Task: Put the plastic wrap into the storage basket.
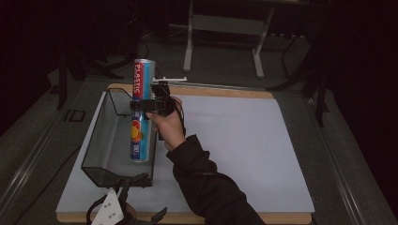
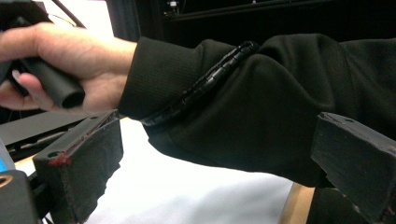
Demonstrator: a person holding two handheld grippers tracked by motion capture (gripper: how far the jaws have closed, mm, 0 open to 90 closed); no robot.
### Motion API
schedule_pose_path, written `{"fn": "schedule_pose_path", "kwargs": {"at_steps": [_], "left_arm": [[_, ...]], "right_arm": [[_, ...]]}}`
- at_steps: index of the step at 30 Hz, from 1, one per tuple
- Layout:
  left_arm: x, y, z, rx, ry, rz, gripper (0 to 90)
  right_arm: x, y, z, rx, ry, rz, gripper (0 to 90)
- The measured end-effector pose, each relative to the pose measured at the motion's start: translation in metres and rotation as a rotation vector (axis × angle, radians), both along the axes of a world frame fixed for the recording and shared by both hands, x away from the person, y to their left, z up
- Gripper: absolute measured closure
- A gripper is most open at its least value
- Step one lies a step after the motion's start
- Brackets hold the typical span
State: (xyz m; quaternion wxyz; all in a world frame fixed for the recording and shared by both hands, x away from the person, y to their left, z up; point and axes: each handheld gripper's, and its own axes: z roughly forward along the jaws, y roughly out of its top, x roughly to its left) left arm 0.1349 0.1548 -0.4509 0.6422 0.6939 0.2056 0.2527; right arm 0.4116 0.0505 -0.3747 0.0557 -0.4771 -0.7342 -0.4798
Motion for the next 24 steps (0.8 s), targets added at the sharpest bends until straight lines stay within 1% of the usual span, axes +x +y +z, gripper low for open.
{"fn": "schedule_pose_path", "kwargs": {"at_steps": [4,6,8,11,13,14,17,19,21,24], "left_arm": [[0.0,0.0,0.0,0.0,0.001,-0.003,2.9],[0.0,-0.001,0.0,0.005,0.002,-0.004,2.9],[0.0,0.0,0.0,0.0,0.002,-0.008,2.9],[0.0,0.0,0.0,0.003,0.005,-0.007,2.9],[0.0,0.0,0.0,0.002,0.004,-0.009,2.9],[0.0,0.0,0.0,0.001,0.004,-0.009,2.9],[0.0,-0.001,0.0,0.004,0.004,-0.01,2.9],[0.0,-0.001,0.0,0.003,0.0,-0.009,2.9],[0.0,0.0,0.0,0.001,0.002,-0.008,2.9],[0.001,0.0,0.0,0.001,0.006,-0.008,2.9]], "right_arm": [[0.002,0.004,-0.015,-0.023,0.05,0.002,31.9],[0.002,0.005,-0.023,-0.033,0.079,-0.006,31.9],[0.003,0.006,-0.031,-0.042,0.096,-0.004,31.9],[0.002,0.009,-0.038,-0.07,0.122,0.005,31.9],[0.002,0.01,-0.042,-0.079,0.163,0.015,31.9],[0.002,0.011,-0.044,-0.09,0.175,0.02,31.9],[0.0,0.015,-0.049,-0.138,0.19,0.028,31.9],[0.0,0.017,-0.053,-0.158,0.204,0.016,31.9],[0.001,0.017,-0.056,-0.159,0.227,-0.001,31.8],[0.002,0.018,-0.059,-0.163,0.232,-0.012,31.8]]}}
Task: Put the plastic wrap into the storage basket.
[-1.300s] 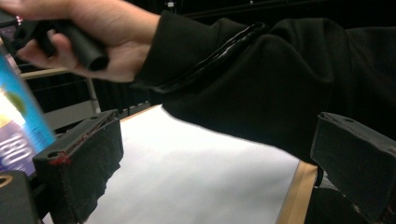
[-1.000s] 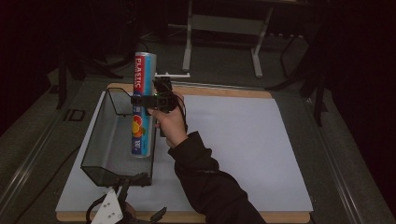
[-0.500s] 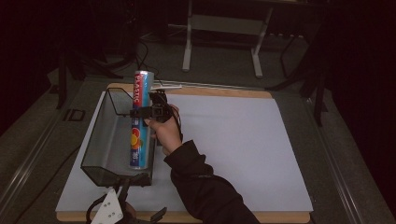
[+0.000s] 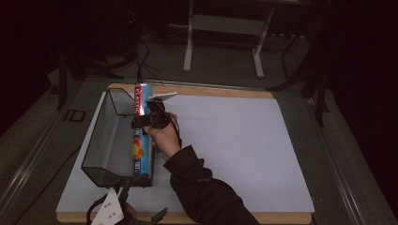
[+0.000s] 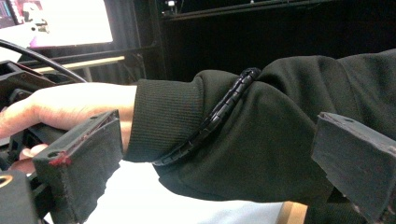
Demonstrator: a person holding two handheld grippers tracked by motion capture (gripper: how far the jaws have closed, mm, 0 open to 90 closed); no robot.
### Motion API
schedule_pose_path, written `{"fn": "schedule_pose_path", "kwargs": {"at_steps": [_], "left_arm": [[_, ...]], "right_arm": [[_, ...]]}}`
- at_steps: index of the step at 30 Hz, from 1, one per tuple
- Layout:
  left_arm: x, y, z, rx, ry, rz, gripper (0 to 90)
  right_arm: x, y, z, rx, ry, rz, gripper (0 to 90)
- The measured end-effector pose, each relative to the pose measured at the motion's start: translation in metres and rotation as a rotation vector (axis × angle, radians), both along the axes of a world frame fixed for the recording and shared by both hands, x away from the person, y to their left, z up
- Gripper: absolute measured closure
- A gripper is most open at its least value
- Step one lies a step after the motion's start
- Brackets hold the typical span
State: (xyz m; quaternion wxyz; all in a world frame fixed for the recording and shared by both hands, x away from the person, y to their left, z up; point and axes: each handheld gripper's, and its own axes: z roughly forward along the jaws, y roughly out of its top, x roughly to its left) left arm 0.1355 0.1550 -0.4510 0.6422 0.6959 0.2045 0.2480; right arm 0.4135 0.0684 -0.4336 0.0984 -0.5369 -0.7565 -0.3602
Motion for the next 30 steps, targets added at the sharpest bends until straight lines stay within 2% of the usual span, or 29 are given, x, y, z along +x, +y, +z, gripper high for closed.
{"fn": "schedule_pose_path", "kwargs": {"at_steps": [6,9,13,19,27,30], "left_arm": [[-0.001,0.0,0.0,-0.001,-0.004,-0.001,2.9],[0.0,0.0,0.0,0.003,-0.002,-0.002,2.9],[0.001,0.001,-0.001,0.0,0.006,0.003,2.9],[0.001,0.001,-0.001,0.003,0.005,0.004,2.9],[0.001,0.002,-0.001,0.001,0.008,0.003,2.9],[0.001,0.002,-0.001,0.002,0.01,0.0,2.9]], "right_arm": [[0.0,0.007,-0.007,-0.014,-0.051,-0.037,31.7],[0.0,0.01,-0.012,-0.022,-0.057,-0.067,31.7],[0.001,0.015,-0.015,-0.041,-0.057,-0.073,31.6],[0.001,0.022,-0.018,-0.072,-0.083,-0.068,31.5],[0.002,0.026,-0.025,-0.101,-0.081,-0.09,31.1],[0.001,0.028,-0.026,-0.113,-0.098,-0.089,30.8]]}}
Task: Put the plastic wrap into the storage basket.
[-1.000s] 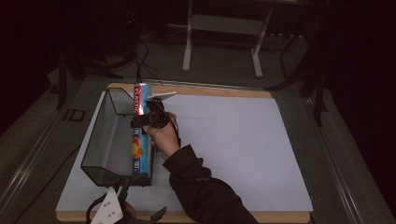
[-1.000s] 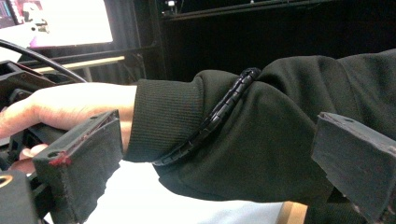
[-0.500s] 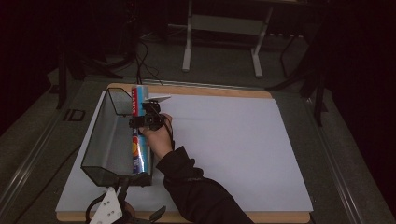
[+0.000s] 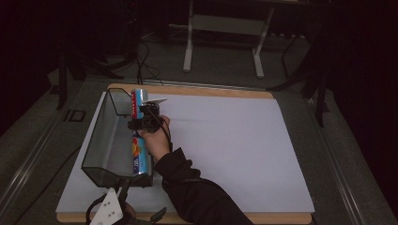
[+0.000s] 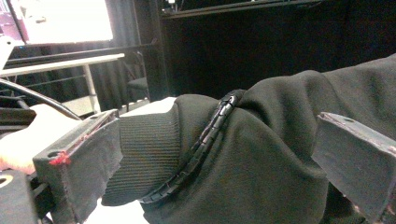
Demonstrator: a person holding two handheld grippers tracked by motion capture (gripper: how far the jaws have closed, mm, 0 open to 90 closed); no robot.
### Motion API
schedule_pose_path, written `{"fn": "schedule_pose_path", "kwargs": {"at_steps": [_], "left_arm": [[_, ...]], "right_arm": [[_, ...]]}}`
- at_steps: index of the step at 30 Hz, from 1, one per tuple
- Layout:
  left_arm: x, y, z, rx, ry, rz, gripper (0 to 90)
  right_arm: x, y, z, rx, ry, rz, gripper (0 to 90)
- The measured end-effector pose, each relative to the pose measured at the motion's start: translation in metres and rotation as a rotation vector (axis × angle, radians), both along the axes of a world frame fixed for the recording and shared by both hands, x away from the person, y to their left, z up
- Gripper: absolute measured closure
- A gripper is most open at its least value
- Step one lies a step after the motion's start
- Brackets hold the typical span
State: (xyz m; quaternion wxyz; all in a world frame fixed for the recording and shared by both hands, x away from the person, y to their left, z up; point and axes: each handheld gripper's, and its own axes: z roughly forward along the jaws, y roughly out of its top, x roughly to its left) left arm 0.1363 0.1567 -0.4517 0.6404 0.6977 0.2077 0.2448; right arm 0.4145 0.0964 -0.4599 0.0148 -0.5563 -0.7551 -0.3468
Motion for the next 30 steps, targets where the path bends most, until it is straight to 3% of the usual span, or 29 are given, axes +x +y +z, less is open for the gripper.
{"fn": "schedule_pose_path", "kwargs": {"at_steps": [7,10,14,20,23,26,30], "left_arm": [[0.0,-0.001,0.0,0.004,0.004,-0.005,2.9],[0.001,-0.001,0.0,0.006,0.007,-0.007,2.9],[0.002,-0.002,-0.001,0.009,0.012,-0.013,2.9],[0.002,-0.002,-0.001,0.01,0.011,-0.011,2.9],[0.002,-0.002,-0.001,0.011,0.017,-0.012,2.9],[0.002,-0.002,-0.001,0.01,0.011,-0.01,2.9],[0.002,-0.002,-0.001,0.011,0.014,-0.007,2.9]], "right_arm": [[-0.002,0.002,0.0,-0.042,-0.064,0.037,28.2],[-0.003,0.002,0.0,-0.065,-0.113,0.057,25.9],[-0.001,0.001,-0.001,-0.09,-0.123,0.112,21.3],[-0.002,-0.008,0.008,-0.022,-0.167,0.123,15.4],[-0.004,-0.014,0.017,0.012,-0.191,0.172,13.3],[-0.009,-0.021,0.025,0.003,-0.26,0.223,12.5],[-0.012,-0.032,0.033,0.013,-0.302,0.261,12.7]]}}
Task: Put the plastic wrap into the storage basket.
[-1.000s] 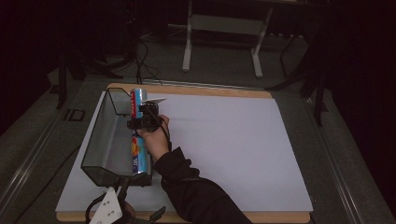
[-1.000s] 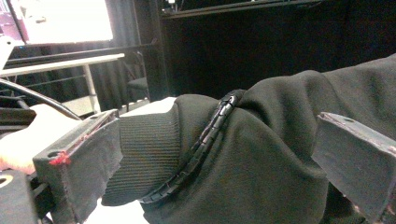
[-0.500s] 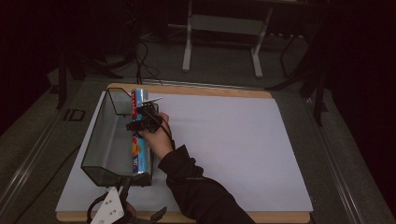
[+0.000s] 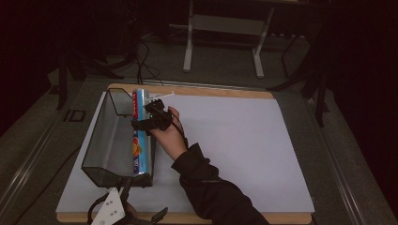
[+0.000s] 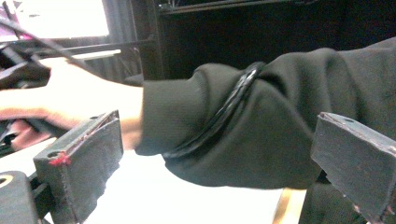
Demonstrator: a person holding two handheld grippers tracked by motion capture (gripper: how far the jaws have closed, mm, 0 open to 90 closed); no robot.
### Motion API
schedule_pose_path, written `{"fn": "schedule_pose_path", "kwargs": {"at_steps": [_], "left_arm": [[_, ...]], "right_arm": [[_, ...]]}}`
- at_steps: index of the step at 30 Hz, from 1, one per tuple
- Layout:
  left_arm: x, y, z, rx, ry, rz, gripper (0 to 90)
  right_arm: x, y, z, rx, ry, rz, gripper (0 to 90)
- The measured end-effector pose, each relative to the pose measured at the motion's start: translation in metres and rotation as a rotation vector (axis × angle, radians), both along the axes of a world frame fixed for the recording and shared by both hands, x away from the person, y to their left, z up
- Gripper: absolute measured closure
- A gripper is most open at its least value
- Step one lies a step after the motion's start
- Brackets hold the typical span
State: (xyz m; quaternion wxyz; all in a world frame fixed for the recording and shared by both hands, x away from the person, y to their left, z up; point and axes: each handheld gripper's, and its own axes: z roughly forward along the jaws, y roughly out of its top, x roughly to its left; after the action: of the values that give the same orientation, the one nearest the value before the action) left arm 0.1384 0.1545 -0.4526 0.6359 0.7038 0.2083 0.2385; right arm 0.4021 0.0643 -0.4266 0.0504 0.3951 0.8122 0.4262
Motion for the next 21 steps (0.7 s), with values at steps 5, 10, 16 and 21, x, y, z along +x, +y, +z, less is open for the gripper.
{"fn": "schedule_pose_path", "kwargs": {"at_steps": [5,10,16,21], "left_arm": [[0.002,-0.002,-0.001,0.006,0.008,-0.001,2.9],[0.002,-0.004,-0.002,0.015,0.012,0.0,2.9],[0.002,-0.005,-0.003,0.018,0.013,0.003,2.9],[0.003,-0.006,-0.003,0.021,0.016,0.004,2.9]], "right_arm": [[-0.006,-0.028,0.012,-0.045,-0.069,0.067,11.7],[-0.011,-0.049,0.014,-0.033,-0.071,0.09,12.9],[-0.023,-0.077,0.019,-0.052,-0.118,0.118,13.2],[-0.035,-0.101,0.022,-0.068,-0.142,0.149,12.4]]}}
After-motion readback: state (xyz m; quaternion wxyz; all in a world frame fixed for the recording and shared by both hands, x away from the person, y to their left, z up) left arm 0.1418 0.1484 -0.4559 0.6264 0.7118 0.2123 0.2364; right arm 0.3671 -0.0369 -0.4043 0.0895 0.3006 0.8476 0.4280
